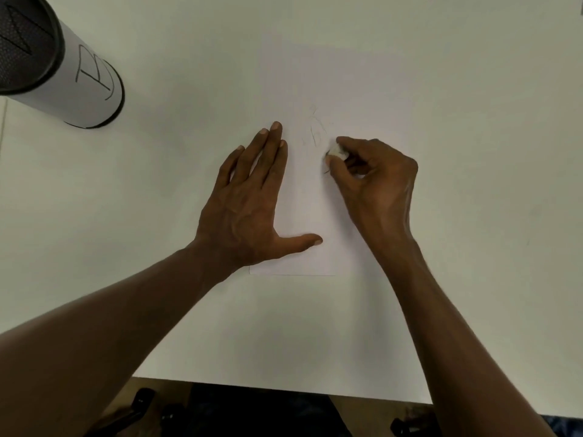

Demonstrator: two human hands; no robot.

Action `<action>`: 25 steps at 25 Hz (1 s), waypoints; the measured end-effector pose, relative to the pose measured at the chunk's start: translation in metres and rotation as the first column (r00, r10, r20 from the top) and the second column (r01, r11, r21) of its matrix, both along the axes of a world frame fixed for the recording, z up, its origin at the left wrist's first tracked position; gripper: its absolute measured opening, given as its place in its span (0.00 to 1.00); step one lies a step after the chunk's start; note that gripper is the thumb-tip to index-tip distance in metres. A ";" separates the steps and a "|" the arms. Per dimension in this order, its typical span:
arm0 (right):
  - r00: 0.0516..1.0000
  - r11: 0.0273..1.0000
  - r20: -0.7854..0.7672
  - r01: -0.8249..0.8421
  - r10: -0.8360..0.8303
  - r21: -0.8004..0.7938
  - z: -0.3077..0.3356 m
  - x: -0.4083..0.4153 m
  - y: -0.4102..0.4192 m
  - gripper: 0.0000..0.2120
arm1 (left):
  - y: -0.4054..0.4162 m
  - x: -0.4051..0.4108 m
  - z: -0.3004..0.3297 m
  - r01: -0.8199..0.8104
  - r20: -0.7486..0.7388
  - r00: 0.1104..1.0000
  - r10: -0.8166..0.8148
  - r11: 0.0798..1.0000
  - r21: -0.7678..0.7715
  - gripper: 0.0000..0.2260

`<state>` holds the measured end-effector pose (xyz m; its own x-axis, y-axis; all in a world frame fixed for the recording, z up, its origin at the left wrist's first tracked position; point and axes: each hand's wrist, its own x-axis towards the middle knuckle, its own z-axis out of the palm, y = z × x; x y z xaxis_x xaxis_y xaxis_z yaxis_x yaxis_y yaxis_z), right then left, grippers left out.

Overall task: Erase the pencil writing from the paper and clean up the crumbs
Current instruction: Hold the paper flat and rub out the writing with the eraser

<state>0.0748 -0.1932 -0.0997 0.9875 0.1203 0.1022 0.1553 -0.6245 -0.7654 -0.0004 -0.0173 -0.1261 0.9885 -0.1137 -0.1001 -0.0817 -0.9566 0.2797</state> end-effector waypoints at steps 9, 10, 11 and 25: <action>0.993 0.993 0.078 -0.083 0.090 -0.085 0.003 0.005 -0.009 0.06 | 0.000 0.001 0.003 0.009 -0.026 1.000 -0.008 0.999 0.046 0.58; 0.995 0.994 0.056 -0.084 0.088 -0.076 0.004 -0.001 -0.008 0.05 | 0.000 0.001 0.003 0.006 -0.029 1.000 -0.005 0.999 0.046 0.58; 0.993 0.990 0.006 -0.117 0.118 -0.074 0.006 -0.019 0.000 0.06 | 0.000 0.001 0.003 0.002 -0.032 0.999 0.000 0.999 0.042 0.57; 0.977 0.978 0.050 -0.207 0.208 -0.037 -0.004 0.001 0.014 0.09 | 0.000 0.000 0.005 0.004 -0.040 0.999 -0.002 0.999 0.043 0.58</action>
